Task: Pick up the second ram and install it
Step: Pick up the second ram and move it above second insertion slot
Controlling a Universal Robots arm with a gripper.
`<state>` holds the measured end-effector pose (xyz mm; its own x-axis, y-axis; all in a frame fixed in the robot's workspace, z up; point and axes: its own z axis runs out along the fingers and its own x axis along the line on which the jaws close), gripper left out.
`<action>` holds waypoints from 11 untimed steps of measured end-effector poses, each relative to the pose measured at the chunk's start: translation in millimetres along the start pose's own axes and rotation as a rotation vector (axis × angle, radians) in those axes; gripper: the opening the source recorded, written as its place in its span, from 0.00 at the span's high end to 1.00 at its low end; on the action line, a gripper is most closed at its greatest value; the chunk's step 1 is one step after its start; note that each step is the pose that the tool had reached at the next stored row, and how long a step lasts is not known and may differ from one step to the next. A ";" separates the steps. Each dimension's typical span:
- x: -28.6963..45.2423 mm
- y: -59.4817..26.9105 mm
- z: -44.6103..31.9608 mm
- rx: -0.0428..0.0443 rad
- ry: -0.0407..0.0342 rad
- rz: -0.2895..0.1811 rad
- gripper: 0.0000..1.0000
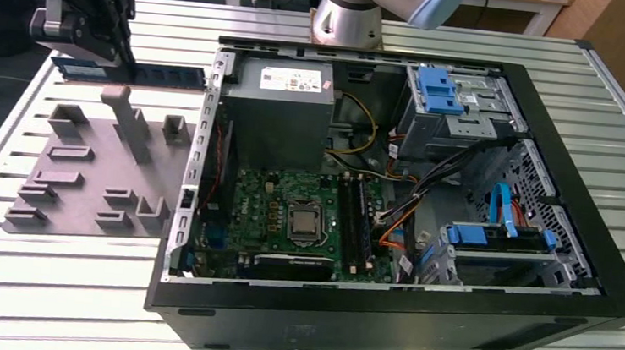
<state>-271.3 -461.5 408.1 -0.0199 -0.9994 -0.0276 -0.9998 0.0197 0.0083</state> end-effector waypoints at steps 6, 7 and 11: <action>-0.2 -11.7 -0.1 -0.0001 0.0001 0.000 0.86; -0.3 -13.8 -0.2 -0.0001 0.0001 0.000 0.86; -0.4 -21.7 -0.2 -0.0001 0.0002 0.000 0.86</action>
<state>-249.6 -461.4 408.2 -0.0199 -0.9994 -0.0275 -0.9998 0.0197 0.0083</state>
